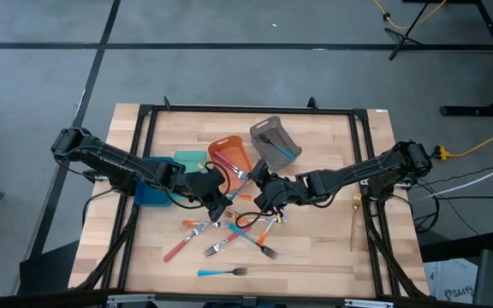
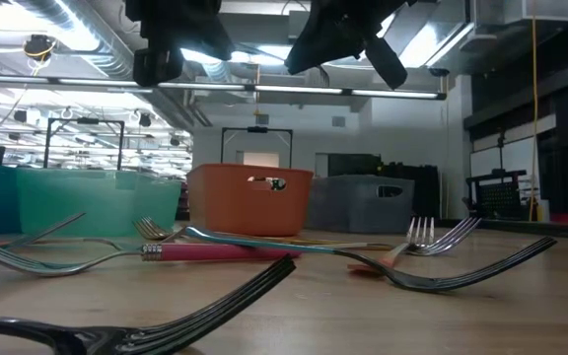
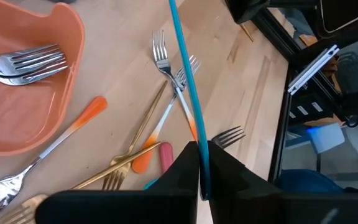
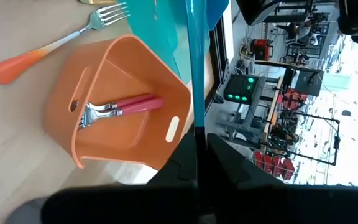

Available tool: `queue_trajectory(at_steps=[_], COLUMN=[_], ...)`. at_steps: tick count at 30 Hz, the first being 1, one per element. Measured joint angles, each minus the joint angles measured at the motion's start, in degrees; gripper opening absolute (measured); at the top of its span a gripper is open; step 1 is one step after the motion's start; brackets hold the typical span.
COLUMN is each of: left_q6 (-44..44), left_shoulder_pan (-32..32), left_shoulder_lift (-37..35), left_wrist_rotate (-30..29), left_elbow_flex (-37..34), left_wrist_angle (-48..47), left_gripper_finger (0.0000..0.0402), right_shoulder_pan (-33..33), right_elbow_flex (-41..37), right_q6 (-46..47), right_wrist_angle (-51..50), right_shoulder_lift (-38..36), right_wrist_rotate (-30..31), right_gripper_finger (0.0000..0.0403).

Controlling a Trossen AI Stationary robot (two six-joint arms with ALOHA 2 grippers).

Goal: Sort silverware by color (type)
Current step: Put the blue fork into the black bin

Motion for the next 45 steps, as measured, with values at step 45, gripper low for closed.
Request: queue_trajectory(at_steps=[45], left_q6=[3.8], left_shoulder_pan=[6.1], left_shoulder_lift=[0.0], left_wrist_rotate=[-3.1], left_elbow_flex=[0.0], left_wrist_angle=[-0.1], left_gripper_finger=[0.0001], right_shoulder_pan=[5.4], right_elbow_flex=[2.2], right_q6=[4.8], right_wrist_angle=[-2.7], right_shoulder_lift=[-3.8], right_wrist_rotate=[11.7], right_gripper_finger=[0.0111])
